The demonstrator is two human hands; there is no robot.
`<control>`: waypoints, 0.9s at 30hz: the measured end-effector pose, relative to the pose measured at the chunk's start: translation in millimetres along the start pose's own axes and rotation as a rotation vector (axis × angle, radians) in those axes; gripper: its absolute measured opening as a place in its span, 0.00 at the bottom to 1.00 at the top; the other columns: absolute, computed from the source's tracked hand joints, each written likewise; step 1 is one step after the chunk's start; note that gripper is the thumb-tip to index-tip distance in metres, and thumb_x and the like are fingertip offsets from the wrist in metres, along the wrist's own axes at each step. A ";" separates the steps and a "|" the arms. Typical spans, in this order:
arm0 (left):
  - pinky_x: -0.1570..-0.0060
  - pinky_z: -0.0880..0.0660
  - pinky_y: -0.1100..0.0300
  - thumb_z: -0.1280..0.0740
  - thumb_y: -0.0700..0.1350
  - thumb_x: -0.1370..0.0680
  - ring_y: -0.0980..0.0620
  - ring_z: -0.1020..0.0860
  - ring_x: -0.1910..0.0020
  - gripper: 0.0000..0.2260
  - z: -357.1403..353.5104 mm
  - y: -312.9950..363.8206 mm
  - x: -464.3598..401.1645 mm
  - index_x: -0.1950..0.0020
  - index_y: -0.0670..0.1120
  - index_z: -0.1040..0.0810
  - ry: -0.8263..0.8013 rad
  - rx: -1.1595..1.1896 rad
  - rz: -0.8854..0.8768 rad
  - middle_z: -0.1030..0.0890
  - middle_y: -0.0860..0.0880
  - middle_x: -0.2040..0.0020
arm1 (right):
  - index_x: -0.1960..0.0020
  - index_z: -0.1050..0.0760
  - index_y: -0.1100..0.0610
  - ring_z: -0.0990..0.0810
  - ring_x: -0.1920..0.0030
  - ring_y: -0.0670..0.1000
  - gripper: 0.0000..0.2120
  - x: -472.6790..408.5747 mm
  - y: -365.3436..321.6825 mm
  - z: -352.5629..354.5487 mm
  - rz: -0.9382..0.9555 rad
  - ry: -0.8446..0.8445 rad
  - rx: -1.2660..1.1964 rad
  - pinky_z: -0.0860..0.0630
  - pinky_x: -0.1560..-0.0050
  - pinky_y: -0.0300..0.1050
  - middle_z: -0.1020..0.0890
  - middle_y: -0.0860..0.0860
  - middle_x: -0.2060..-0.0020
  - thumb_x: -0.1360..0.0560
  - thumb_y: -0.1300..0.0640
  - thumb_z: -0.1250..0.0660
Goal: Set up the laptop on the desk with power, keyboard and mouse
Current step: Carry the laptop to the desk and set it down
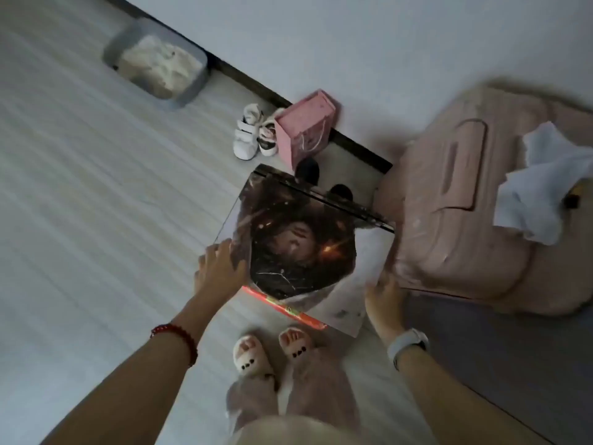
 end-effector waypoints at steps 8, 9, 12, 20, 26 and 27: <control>0.35 0.38 0.35 0.27 0.51 0.31 0.35 0.40 0.31 0.42 -43.7 -14.9 -120.5 0.26 0.47 0.50 -0.129 0.148 -0.041 0.40 0.38 0.29 | 0.25 0.52 0.54 0.42 0.28 0.54 0.38 -43.9 19.6 -39.6 -0.010 0.101 -0.054 0.45 0.31 0.45 0.40 0.54 0.27 0.26 0.57 0.33; 0.36 0.36 0.35 0.25 0.49 0.32 0.35 0.38 0.32 0.42 -44.0 -14.6 -128.1 0.27 0.48 0.48 -0.139 0.217 -0.039 0.37 0.38 0.30 | 0.25 0.54 0.53 0.44 0.27 0.53 0.40 -45.8 21.6 -41.0 -0.016 0.110 -0.086 0.46 0.30 0.45 0.43 0.53 0.26 0.27 0.57 0.32; 0.40 0.31 0.36 0.24 0.44 0.34 0.37 0.32 0.36 0.40 -38.3 -10.8 -136.3 0.29 0.49 0.42 -0.150 0.389 -0.013 0.33 0.40 0.34 | 0.25 0.56 0.50 0.46 0.26 0.54 0.42 -49.6 25.4 -43.4 -0.057 0.135 -0.122 0.45 0.28 0.51 0.45 0.53 0.25 0.28 0.56 0.31; 0.41 0.31 0.37 0.25 0.46 0.34 0.38 0.28 0.41 0.35 -6.4 -41.4 -90.2 0.32 0.52 0.39 -0.040 0.469 0.060 0.28 0.40 0.39 | 0.25 0.53 0.50 0.43 0.26 0.55 0.40 -30.1 -4.6 -45.1 -0.013 0.096 -0.092 0.41 0.28 0.56 0.42 0.53 0.26 0.27 0.57 0.31; 0.47 0.25 0.38 0.24 0.48 0.34 0.39 0.27 0.43 0.36 75.1 -115.1 -2.6 0.32 0.54 0.40 0.161 0.593 0.259 0.28 0.42 0.40 | 0.25 0.51 0.49 0.37 0.31 0.49 0.42 19.0 -114.9 -66.0 0.241 -0.026 0.026 0.37 0.31 0.48 0.39 0.52 0.28 0.30 0.59 0.29; 0.47 0.25 0.39 0.24 0.48 0.34 0.39 0.27 0.43 0.36 86.0 -127.6 12.5 0.32 0.54 0.40 0.193 0.615 0.287 0.28 0.42 0.40 | 0.25 0.51 0.50 0.37 0.30 0.52 0.41 27.6 -130.8 -72.9 0.269 -0.061 0.052 0.37 0.30 0.51 0.39 0.53 0.28 0.29 0.59 0.29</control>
Point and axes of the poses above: each hand's wrist, its own x-axis away from the middle knuckle, its own z-axis out of the back of the hand, y = z × x, the point moved 10 cm from there along -x, towards the middle knuckle
